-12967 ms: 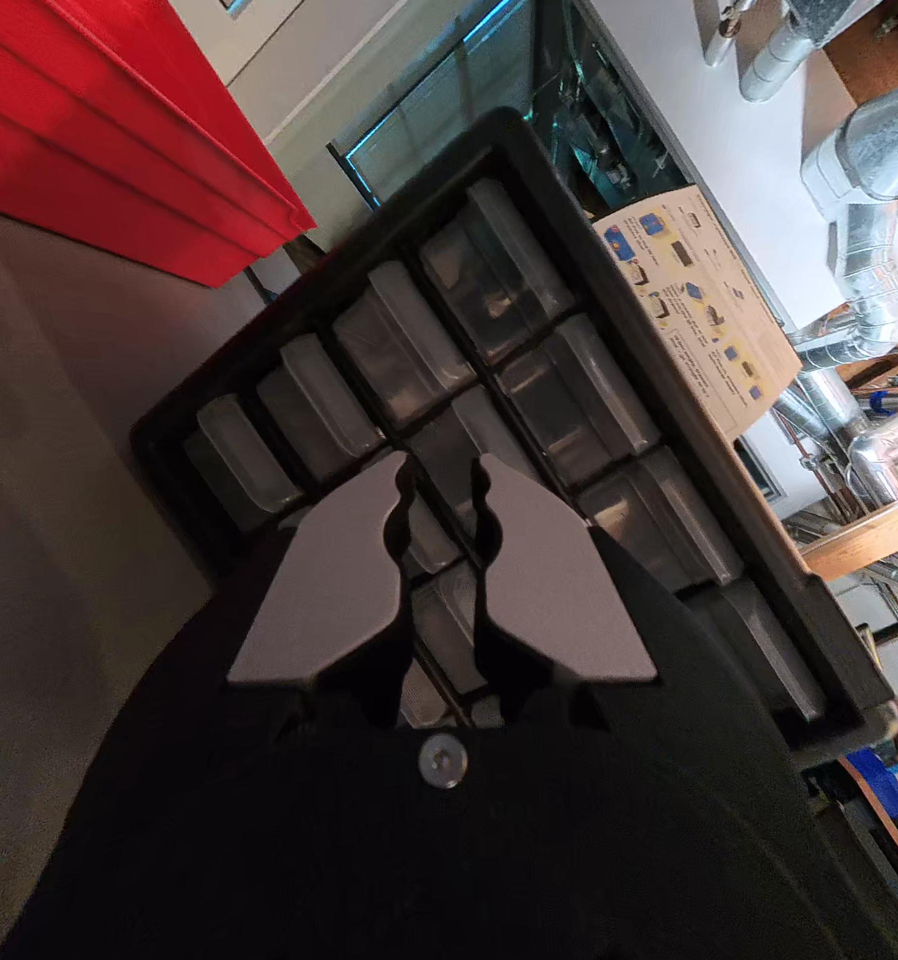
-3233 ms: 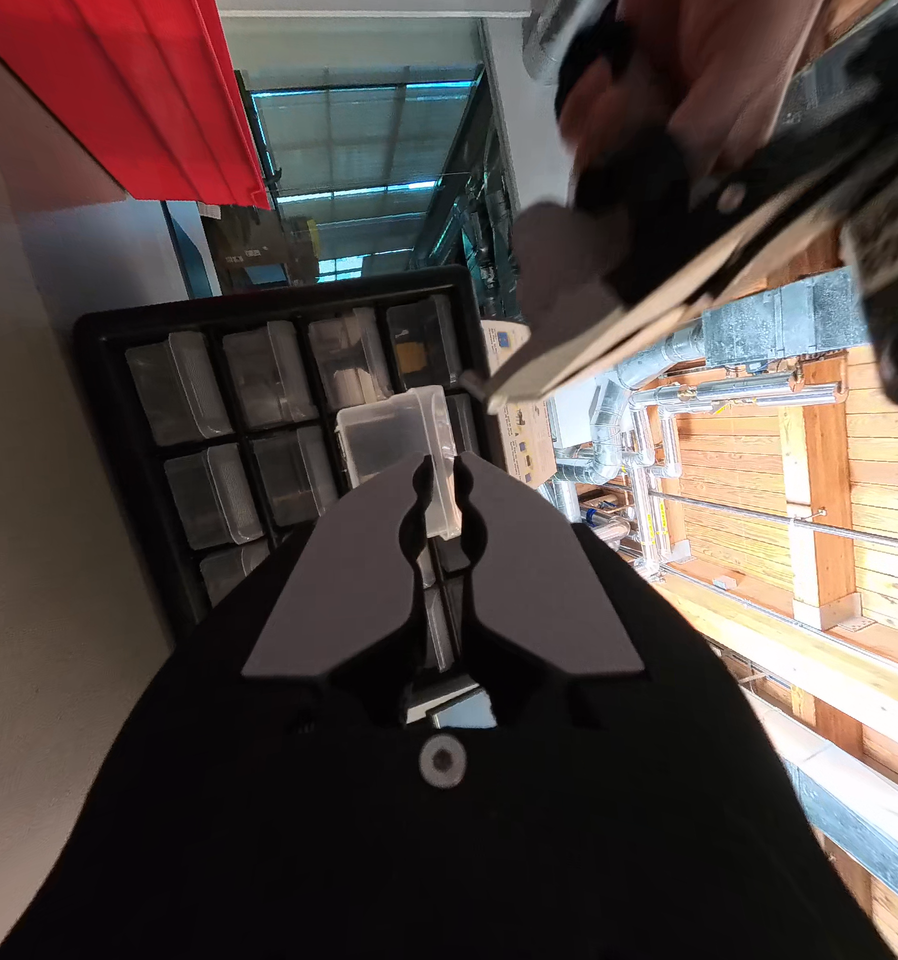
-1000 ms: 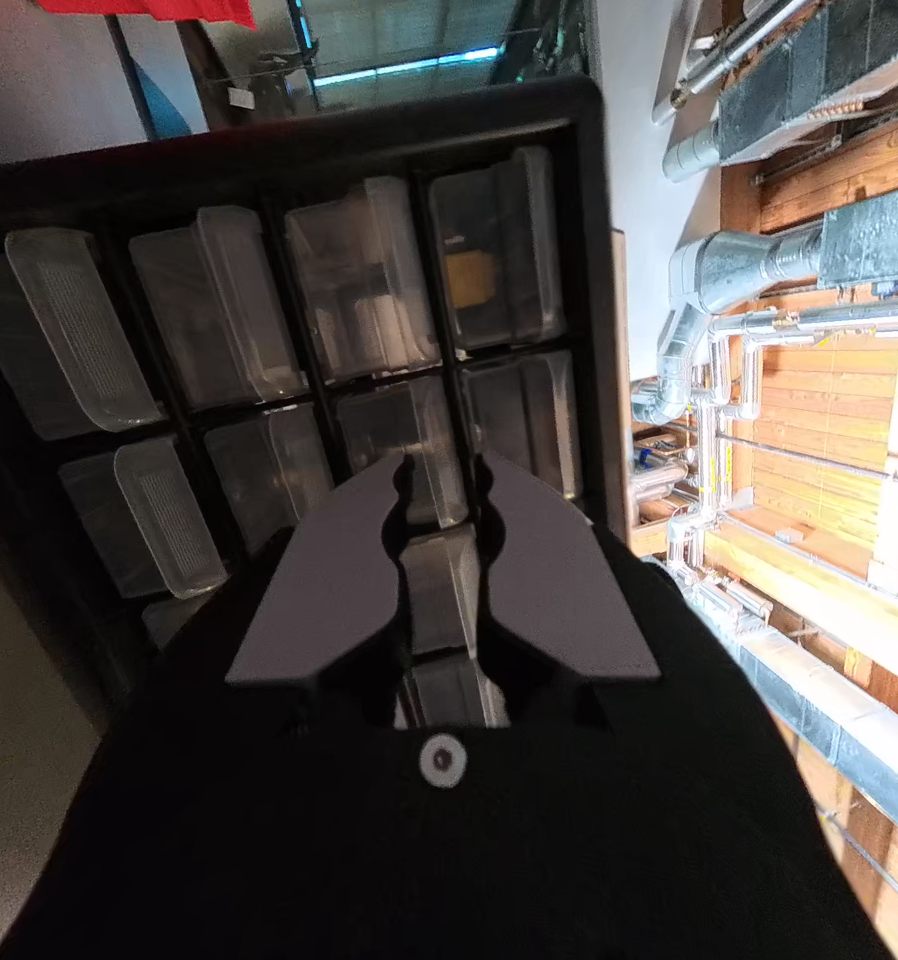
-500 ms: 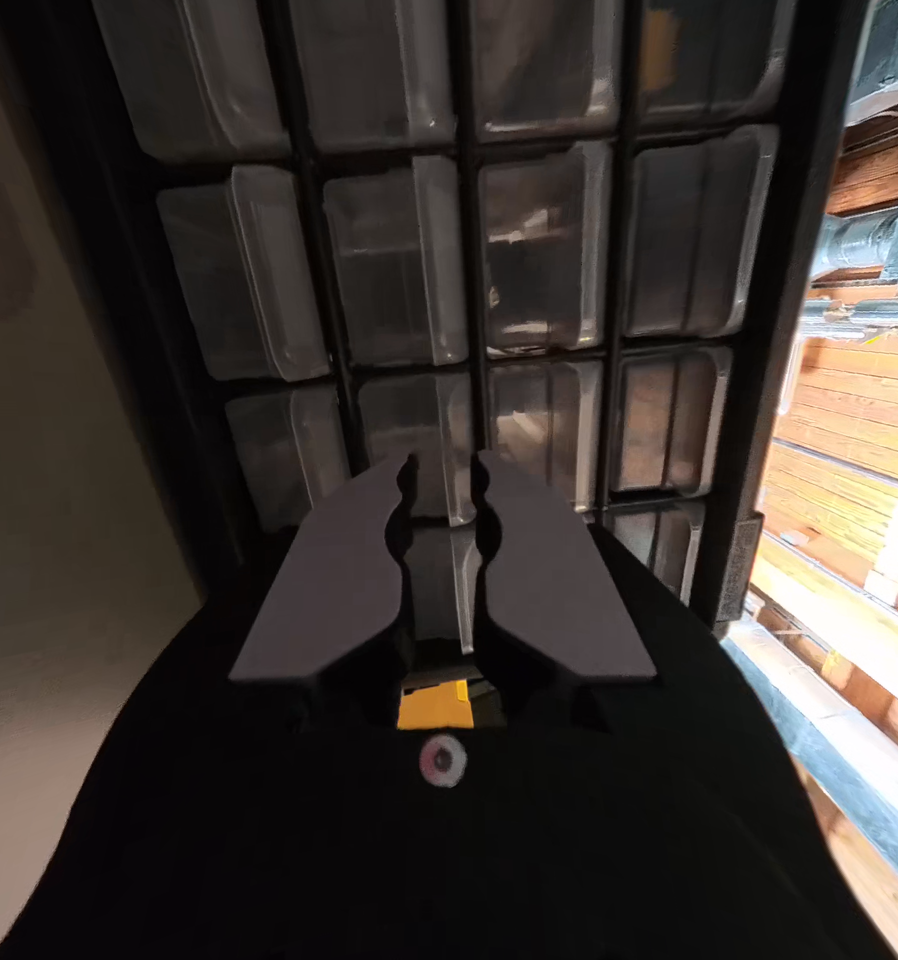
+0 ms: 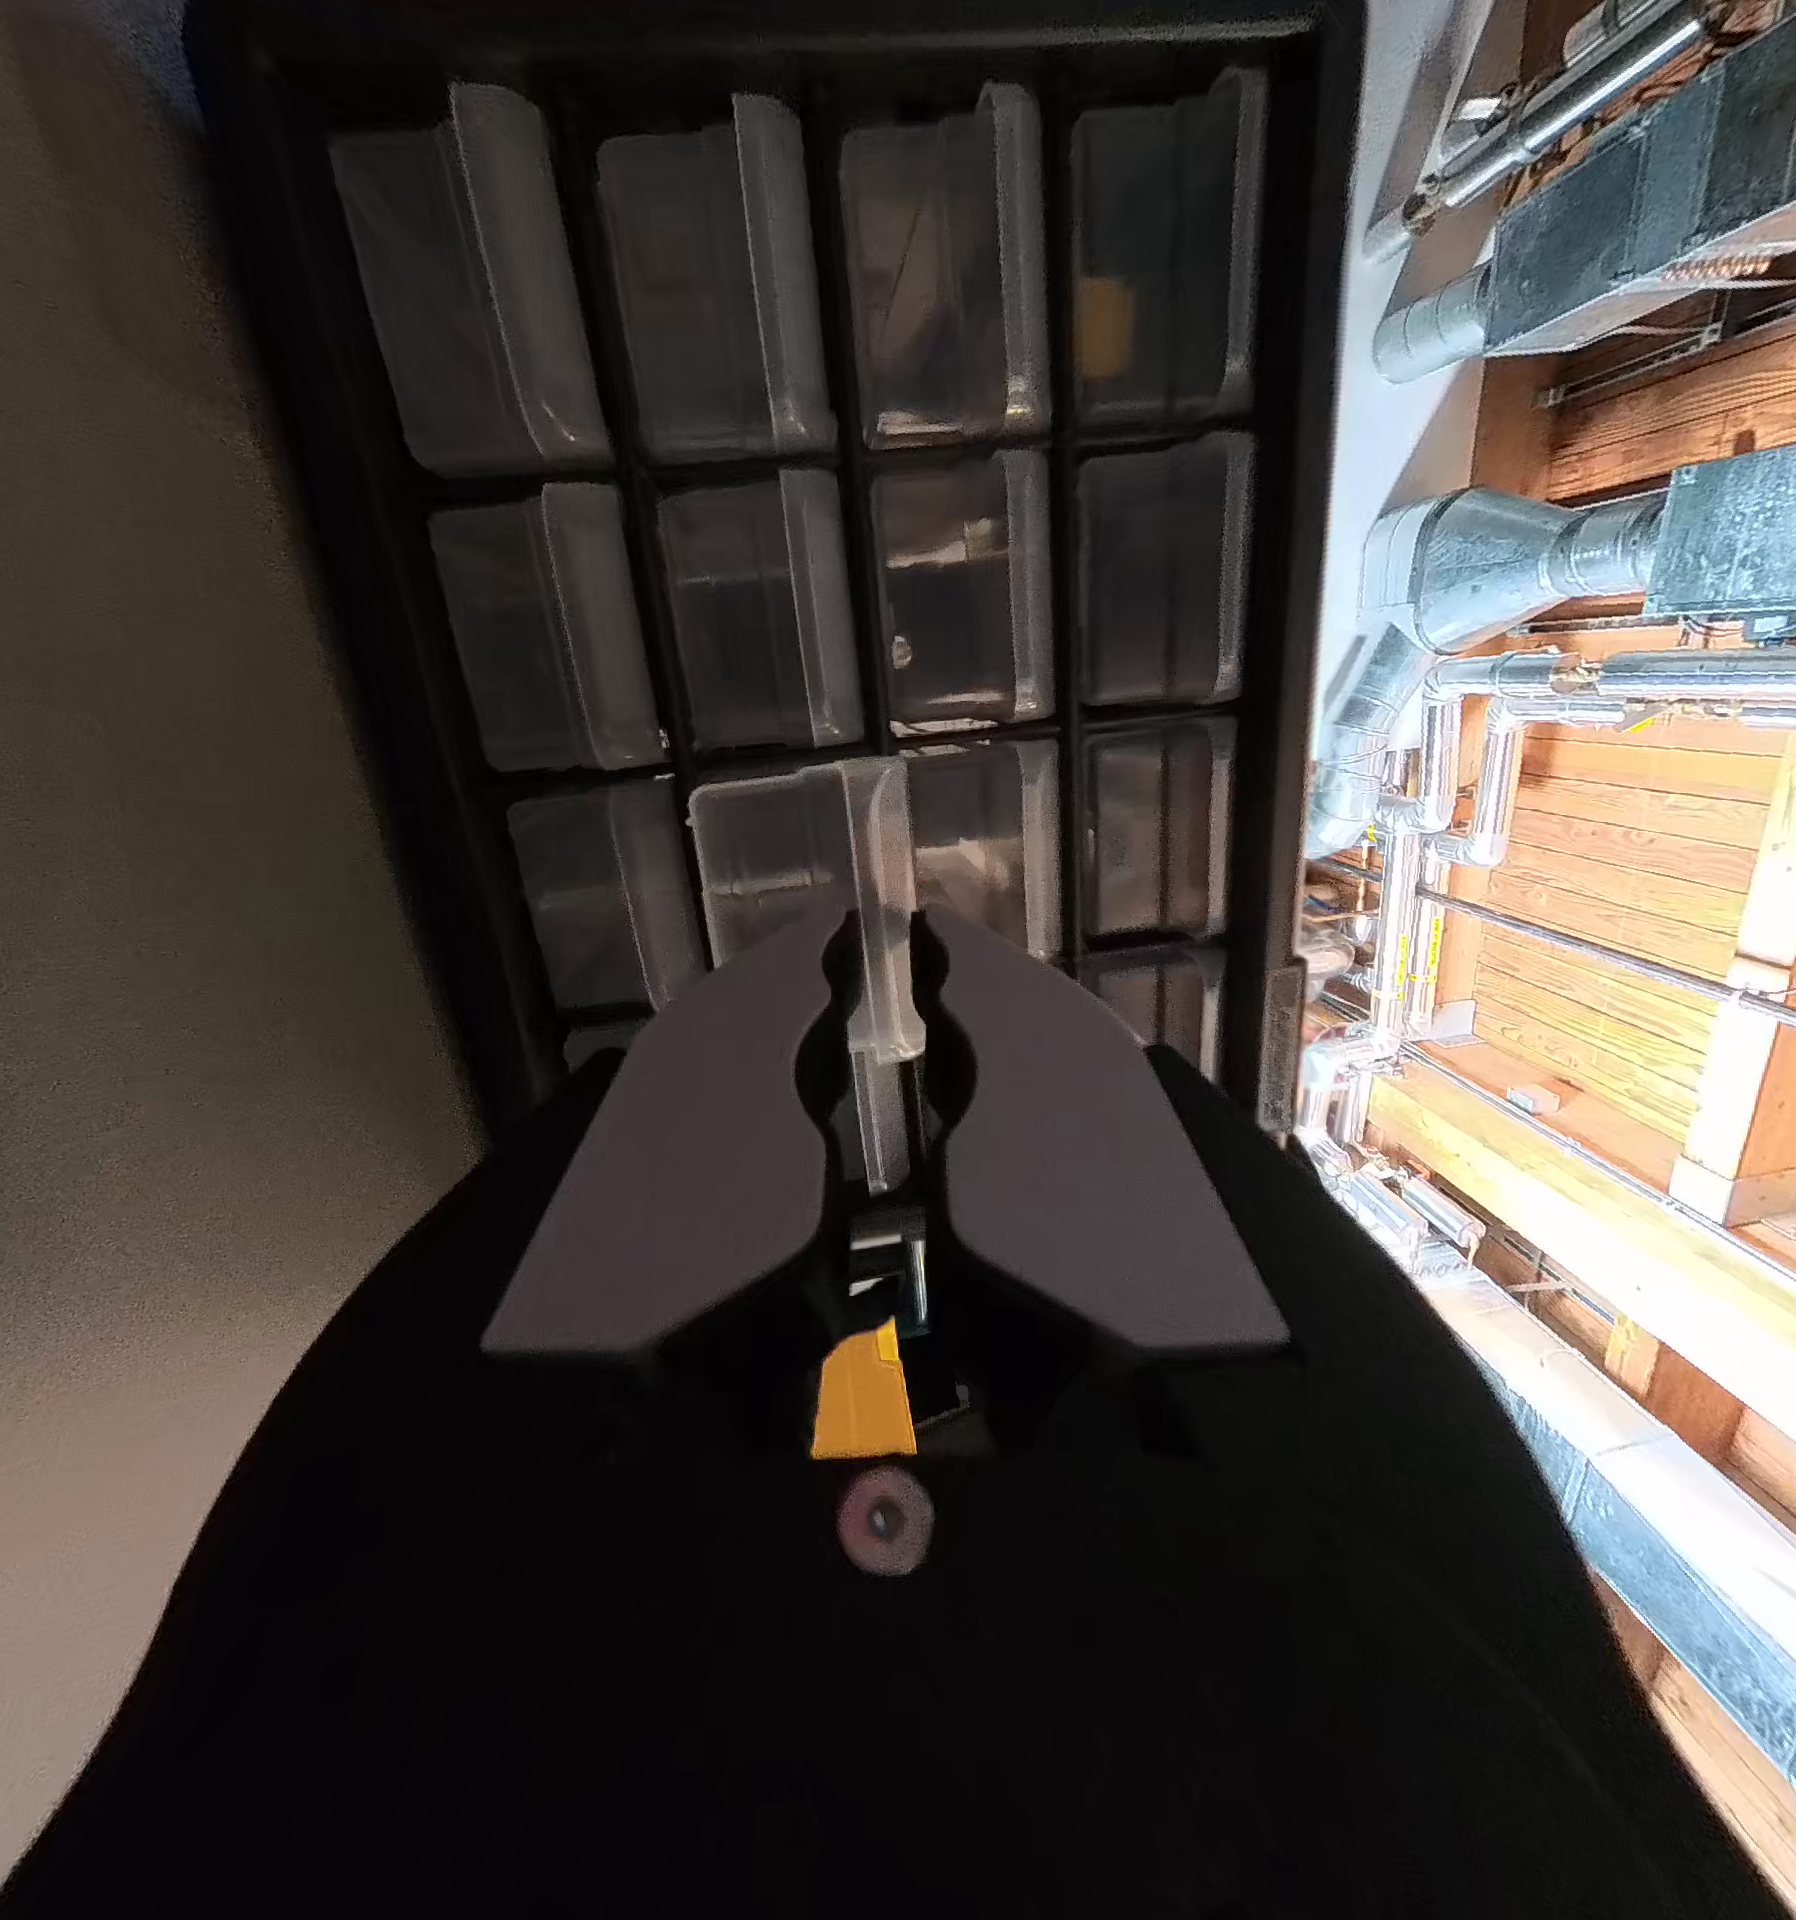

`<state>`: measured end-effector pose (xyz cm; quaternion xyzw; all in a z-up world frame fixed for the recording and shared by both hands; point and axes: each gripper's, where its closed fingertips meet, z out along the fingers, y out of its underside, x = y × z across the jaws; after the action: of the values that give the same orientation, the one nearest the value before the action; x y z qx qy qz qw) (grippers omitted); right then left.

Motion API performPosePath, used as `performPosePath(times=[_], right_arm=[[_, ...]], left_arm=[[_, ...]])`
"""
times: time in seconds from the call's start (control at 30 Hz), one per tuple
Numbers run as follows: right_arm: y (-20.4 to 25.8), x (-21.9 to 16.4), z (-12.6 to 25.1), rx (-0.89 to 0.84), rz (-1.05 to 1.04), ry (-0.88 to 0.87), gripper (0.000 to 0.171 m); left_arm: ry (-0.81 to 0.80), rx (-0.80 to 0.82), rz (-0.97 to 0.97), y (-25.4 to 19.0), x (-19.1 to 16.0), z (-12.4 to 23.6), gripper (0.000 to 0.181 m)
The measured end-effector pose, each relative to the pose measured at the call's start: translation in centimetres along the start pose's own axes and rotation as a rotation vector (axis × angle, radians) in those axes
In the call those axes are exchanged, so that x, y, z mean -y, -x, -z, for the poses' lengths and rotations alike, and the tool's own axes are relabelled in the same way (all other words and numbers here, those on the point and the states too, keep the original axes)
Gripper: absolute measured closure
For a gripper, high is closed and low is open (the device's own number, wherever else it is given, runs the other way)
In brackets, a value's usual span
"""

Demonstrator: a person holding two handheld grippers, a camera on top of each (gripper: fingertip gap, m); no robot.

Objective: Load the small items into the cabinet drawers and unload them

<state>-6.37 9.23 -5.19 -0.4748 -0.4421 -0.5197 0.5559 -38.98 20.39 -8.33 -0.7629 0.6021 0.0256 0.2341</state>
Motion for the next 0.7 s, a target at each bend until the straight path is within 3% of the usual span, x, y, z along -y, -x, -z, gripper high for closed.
performPosePath(times=[0.37,0.7], right_arm=[[-0.6,0.9,2.9,-0.006,-0.018,-0.024,0.162],[-0.9,1.0,3.8,0.011,-0.047,-0.033,0.161]], left_arm=[[0.166,-0.102,0.238,1.9,-3.5,-6.1,0.153],[0.198,-0.209,0.339,1.7,-3.8,-6.7,0.16]])
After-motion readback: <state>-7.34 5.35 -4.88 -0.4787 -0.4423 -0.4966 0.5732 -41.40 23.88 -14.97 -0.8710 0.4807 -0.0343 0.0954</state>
